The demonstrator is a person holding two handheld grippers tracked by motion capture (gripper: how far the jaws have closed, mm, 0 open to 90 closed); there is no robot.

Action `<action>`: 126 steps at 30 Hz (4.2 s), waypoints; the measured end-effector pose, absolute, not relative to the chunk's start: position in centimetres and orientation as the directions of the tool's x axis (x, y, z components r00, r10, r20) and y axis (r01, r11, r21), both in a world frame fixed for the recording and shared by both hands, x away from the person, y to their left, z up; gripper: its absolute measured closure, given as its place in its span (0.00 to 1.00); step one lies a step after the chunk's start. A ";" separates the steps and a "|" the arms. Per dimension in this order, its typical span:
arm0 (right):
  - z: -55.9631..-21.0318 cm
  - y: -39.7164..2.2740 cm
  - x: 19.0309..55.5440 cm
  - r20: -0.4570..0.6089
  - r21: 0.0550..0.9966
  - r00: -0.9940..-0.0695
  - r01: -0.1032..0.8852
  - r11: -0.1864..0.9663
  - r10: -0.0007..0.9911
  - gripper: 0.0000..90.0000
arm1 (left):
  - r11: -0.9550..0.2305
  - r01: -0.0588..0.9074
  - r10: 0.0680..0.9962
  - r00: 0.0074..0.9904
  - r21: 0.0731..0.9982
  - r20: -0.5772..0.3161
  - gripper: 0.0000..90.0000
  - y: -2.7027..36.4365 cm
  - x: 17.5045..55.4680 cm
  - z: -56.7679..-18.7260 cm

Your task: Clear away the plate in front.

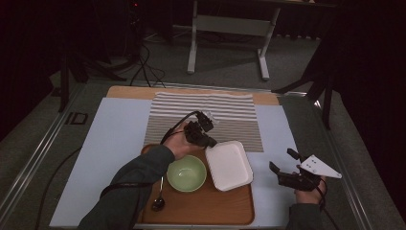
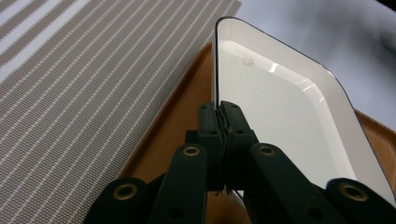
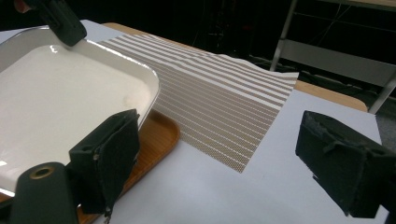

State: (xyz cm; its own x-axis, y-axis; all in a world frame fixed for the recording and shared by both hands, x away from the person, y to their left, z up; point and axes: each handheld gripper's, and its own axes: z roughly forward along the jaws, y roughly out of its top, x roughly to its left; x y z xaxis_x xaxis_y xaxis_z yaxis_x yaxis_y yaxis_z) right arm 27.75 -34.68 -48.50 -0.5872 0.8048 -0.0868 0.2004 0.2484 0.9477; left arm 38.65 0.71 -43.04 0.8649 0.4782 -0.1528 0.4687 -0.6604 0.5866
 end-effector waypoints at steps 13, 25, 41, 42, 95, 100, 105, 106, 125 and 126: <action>-48.5 -34.5 27.8 -0.086 0.946 -0.591 0.203 0.252 0.802 0.14 | -0.672 0.474 0.457 0.870 0.569 -0.184 0.99 0.8 37.9 -43.8; -48.5 -34.5 27.8 -0.086 0.946 -0.592 0.203 0.252 0.801 0.15 | -0.696 0.462 0.418 0.883 0.550 -0.212 0.99 0.2 37.6 -44.5; -48.6 -34.5 27.8 -0.086 0.946 -0.594 0.203 0.252 0.800 0.14 | -0.659 0.504 0.431 0.861 0.558 -0.268 0.98 -0.4 38.7 -44.9; -48.6 -34.5 27.8 -0.086 0.946 -0.594 0.204 0.252 0.800 0.14 | -0.658 0.508 0.435 0.859 0.556 -0.271 0.98 -0.5 38.8 -45.0; -48.6 -34.4 27.8 -0.088 0.945 -0.595 0.203 0.255 0.799 0.14 | -0.655 0.585 0.510 0.809 0.478 -0.293 0.68 -1.5 39.8 -48.0; -48.6 -34.4 27.8 -0.091 0.944 -0.597 0.203 0.260 0.797 0.14 | -0.635 0.580 0.519 0.809 0.510 -0.275 0.65 -0.9 39.7 -47.4; -48.6 -34.3 27.9 -0.090 0.944 -0.598 0.202 0.259 0.796 0.14 | -0.620 0.582 0.525 0.806 0.527 -0.272 0.64 -0.4 39.6 -47.0; -48.6 -34.3 27.9 -0.090 0.944 -0.599 0.202 0.260 0.796 0.15 | -0.602 0.580 0.523 0.806 0.549 -0.277 0.65 0.1 39.4 -46.5; -48.6 -34.2 27.8 -0.090 0.944 -0.601 0.202 0.260 0.794 0.14 | -0.517 0.577 0.588 0.776 0.632 -0.228 0.61 3.4 39.3 -45.3; -48.6 -34.2 27.8 -0.091 0.944 -0.601 0.202 0.261 0.794 0.14 | -0.516 0.577 0.592 0.774 0.633 -0.223 0.61 3.6 39.3 -45.3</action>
State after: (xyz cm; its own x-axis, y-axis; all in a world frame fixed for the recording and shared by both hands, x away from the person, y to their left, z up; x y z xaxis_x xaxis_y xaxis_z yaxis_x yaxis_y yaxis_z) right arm 27.81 -34.21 -48.58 -0.6012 0.7939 -0.0907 0.2018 0.2607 0.9441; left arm 39.25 3.59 -45.32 0.7744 0.5923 -0.2227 0.5769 -0.5163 0.6329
